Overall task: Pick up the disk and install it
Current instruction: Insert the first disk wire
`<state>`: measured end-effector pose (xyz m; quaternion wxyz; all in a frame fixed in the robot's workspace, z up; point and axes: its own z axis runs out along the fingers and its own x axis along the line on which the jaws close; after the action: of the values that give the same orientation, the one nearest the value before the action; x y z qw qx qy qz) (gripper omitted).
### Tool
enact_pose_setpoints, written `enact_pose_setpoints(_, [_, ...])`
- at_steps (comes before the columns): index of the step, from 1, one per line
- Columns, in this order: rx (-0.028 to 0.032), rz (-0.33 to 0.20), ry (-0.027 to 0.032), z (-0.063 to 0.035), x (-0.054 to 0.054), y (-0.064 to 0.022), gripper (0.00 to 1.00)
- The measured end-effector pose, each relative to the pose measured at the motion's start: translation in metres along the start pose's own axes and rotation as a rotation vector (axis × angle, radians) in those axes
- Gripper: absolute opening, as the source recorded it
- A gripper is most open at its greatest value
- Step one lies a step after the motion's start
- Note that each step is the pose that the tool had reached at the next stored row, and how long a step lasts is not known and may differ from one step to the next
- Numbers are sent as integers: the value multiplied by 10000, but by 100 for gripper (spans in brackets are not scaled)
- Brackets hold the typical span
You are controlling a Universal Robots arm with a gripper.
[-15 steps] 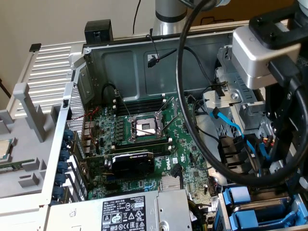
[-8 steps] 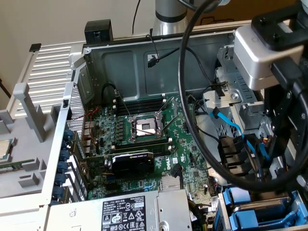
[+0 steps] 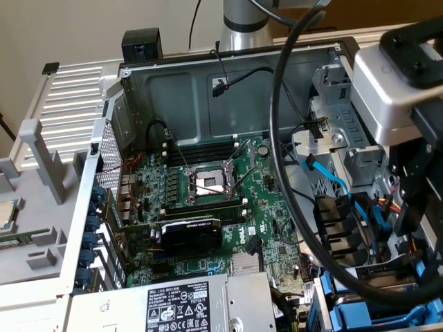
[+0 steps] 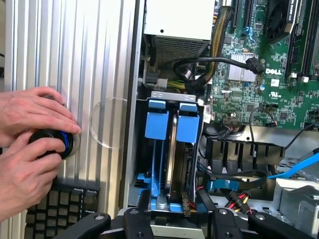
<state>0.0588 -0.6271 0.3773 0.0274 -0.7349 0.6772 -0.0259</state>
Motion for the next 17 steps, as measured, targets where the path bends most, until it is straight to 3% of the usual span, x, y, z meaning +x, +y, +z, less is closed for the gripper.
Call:
enact_pose_setpoints(6, [8,-13,-202,2,72,-28,49])
enact_pose_setpoints(13, [9,-69,-339,5,154,-34,49])
enact_pose_setpoints(15, [7,-84,-420,7,172,-35,49])
enact_pose_setpoints(17, [3,-91,-543,9,188,-35,49])
